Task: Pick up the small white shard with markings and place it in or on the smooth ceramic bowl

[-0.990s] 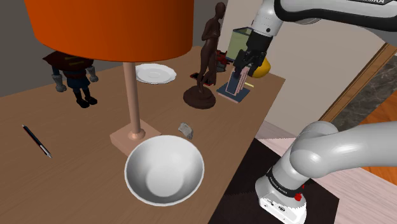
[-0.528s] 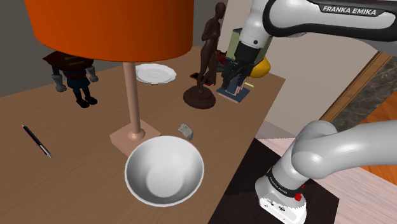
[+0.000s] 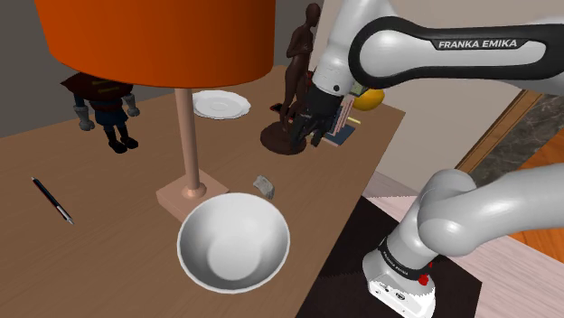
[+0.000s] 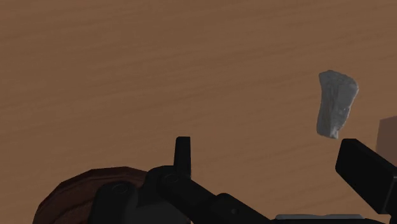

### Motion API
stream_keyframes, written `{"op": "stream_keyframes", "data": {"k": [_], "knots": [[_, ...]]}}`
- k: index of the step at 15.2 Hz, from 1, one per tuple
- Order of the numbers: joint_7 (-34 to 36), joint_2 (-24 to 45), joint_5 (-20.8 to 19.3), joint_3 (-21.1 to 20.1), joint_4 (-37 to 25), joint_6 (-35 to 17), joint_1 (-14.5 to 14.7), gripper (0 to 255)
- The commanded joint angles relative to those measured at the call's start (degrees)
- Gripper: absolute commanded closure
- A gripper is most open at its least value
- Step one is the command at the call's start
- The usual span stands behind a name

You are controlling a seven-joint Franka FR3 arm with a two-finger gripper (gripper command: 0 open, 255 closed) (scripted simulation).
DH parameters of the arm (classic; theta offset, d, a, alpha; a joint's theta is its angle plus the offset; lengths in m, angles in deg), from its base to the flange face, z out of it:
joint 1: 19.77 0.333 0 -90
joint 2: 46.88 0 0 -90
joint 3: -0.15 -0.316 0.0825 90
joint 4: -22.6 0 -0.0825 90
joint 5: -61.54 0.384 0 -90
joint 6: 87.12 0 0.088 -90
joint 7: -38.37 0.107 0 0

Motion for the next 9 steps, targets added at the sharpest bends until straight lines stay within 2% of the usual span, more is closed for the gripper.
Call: {"op": "stream_keyframes", "data": {"k": [1, 7, 9], "knots": [[1.11, 1.7, 2.0, -1.98, 0.77, -3.08, 1.61, 0], [3.48, 7.48, 7.14, -7.37, 1.77, -11.75, 6.02, 0], [3.69, 8.76, 7.87, -8.24, 2.17, -13.69, 6.58, 0]]}}
